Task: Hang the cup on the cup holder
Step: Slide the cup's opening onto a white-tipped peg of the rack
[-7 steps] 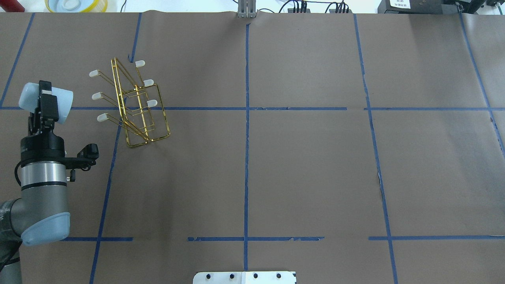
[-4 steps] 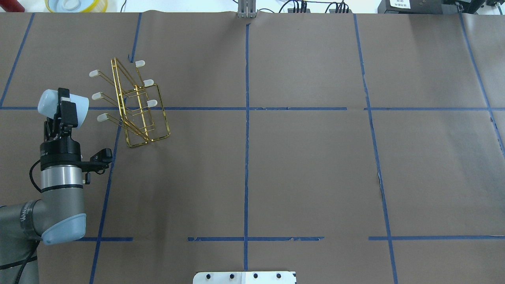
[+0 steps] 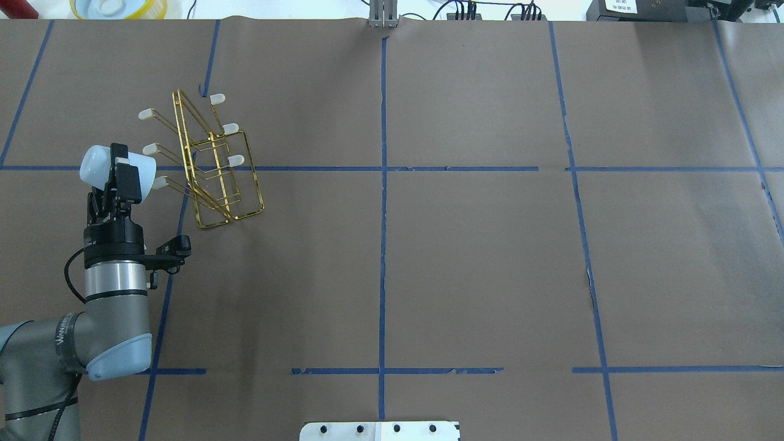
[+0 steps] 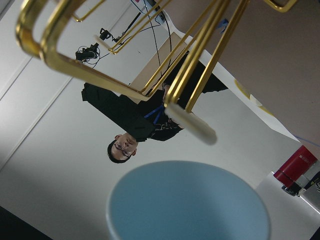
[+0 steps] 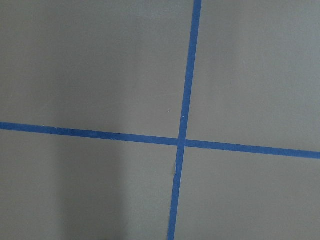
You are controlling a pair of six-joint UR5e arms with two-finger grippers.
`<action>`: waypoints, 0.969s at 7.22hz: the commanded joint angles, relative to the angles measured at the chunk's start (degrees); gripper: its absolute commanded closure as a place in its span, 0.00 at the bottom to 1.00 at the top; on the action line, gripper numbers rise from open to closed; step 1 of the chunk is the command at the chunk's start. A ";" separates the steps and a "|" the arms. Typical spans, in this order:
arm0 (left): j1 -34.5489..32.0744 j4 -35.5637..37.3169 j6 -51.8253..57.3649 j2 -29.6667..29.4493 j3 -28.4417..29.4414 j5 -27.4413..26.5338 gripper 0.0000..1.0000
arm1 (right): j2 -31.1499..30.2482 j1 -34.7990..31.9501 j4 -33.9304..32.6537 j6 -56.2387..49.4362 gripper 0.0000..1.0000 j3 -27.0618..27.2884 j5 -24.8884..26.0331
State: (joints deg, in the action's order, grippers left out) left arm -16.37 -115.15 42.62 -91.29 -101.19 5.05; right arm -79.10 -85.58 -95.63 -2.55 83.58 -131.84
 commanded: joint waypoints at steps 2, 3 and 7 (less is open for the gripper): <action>0.54 0.01 0.10 -1.51 2.39 -0.39 1.00 | 0.00 0.06 0.00 0.00 0.00 0.00 0.00; 0.55 -0.08 0.10 -2.57 3.62 -0.83 1.00 | 0.00 -0.03 0.00 0.08 0.00 0.00 0.00; 1.33 0.63 0.10 -5.65 7.24 -0.83 0.99 | 0.00 -0.03 0.00 0.00 0.00 0.00 0.00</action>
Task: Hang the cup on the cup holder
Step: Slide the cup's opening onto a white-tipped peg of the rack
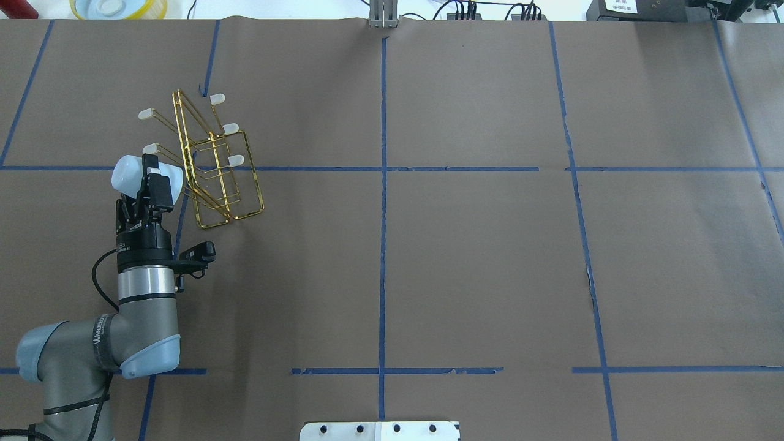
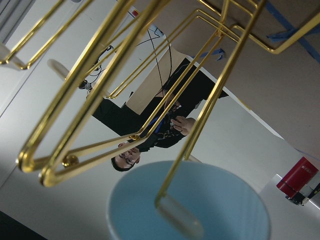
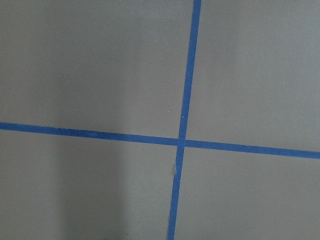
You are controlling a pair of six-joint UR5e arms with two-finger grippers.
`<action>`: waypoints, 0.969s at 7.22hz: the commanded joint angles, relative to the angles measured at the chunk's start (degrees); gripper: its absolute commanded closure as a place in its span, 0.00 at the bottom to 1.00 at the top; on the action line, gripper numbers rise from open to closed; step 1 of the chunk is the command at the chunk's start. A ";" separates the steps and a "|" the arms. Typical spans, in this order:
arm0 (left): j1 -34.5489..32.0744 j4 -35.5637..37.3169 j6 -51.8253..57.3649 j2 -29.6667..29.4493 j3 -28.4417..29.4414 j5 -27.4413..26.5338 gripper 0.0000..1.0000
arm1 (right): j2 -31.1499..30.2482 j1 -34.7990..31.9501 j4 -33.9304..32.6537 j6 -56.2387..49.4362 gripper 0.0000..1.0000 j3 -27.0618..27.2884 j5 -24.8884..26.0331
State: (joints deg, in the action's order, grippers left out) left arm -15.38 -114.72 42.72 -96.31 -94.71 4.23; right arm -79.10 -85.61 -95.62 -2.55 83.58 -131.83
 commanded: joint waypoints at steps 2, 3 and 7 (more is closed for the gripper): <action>0.70 0.29 0.00 -1.68 2.50 -0.18 0.99 | 0.00 0.00 0.00 0.00 0.00 0.00 0.00; 0.79 0.29 0.00 -2.12 2.95 -0.27 0.98 | 0.00 0.00 0.00 0.00 0.00 0.00 0.00; 0.88 0.20 -0.35 -2.13 2.95 -0.27 0.00 | 0.00 0.00 0.00 0.00 0.00 0.00 0.00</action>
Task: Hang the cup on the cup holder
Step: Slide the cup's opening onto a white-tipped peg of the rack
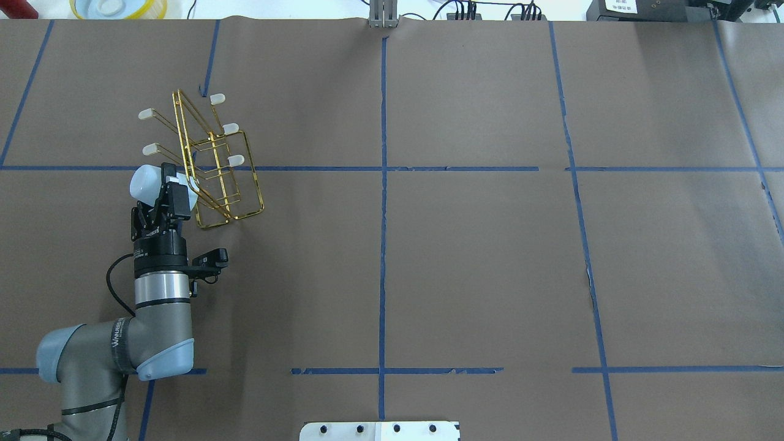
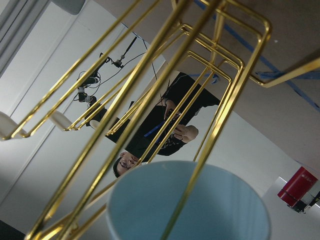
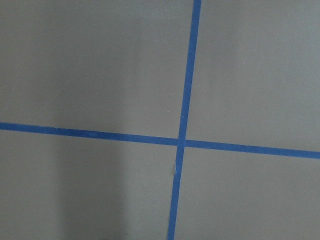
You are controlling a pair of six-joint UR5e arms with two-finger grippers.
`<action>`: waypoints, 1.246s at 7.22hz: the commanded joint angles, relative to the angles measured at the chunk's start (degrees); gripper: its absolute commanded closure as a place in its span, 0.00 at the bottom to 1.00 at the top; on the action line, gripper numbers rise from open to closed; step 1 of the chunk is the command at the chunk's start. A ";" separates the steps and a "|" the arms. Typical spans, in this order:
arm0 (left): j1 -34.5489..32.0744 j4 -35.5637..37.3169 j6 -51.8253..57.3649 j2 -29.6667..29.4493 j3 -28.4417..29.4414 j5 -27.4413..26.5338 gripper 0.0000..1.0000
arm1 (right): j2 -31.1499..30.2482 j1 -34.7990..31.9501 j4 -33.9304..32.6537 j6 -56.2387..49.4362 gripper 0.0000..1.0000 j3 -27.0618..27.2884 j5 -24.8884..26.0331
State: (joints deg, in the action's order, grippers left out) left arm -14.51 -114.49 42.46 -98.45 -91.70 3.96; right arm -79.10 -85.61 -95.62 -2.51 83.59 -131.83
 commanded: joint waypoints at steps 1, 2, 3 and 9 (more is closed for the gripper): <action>0.01 -0.03 -0.10 0.02 -0.14 0.00 0.00 | 0.00 0.00 0.00 0.05 0.00 0.00 0.00; 0.01 -0.12 -0.18 0.10 -0.32 0.00 0.00 | 0.00 0.00 0.00 -0.04 0.00 0.00 0.00; 0.01 -0.30 -0.19 0.45 -0.67 0.08 0.00 | 0.00 0.00 0.00 -0.04 0.00 0.00 0.00; -0.08 -1.09 -6.56 13.08 -12.95 0.09 0.00 | 0.00 0.00 0.00 -0.04 0.00 0.00 0.00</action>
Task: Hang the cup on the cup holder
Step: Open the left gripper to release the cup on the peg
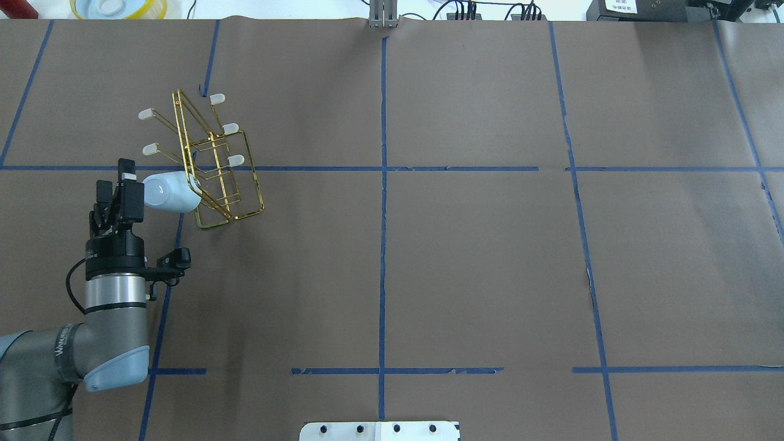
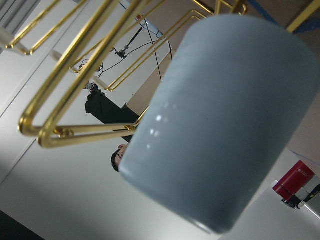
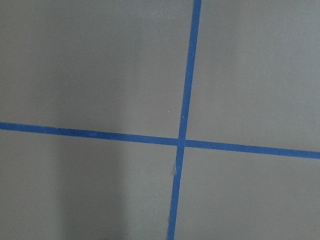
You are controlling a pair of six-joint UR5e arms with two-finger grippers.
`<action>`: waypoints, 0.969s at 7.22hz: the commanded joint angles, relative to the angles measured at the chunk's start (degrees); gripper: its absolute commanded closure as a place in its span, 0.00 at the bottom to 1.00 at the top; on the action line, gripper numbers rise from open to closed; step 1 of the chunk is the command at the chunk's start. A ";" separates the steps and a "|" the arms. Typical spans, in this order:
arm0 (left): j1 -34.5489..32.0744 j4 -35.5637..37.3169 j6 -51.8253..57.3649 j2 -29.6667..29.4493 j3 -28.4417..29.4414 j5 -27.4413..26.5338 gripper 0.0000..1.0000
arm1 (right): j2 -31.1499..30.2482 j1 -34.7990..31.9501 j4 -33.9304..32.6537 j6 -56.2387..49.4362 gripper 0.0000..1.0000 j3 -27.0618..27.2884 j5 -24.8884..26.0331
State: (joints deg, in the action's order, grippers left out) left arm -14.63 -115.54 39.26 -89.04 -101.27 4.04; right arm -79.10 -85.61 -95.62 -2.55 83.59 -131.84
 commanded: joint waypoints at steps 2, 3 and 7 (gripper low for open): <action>-0.31 -0.04 -14.60 6.85 -5.86 0.00 0.00 | 0.00 0.00 0.00 0.00 0.00 0.00 0.00; -0.49 -0.64 -21.96 9.39 -8.31 0.00 0.00 | 0.00 0.00 0.00 0.00 0.00 0.00 0.00; -1.45 -15.78 -46.26 12.31 -9.56 10.22 0.00 | 0.00 0.00 0.00 0.00 0.00 0.00 0.00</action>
State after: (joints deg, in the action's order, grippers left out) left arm -15.54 -124.18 -1.57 -77.16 -110.64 8.36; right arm -79.10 -85.60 -95.60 -2.55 83.58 -131.84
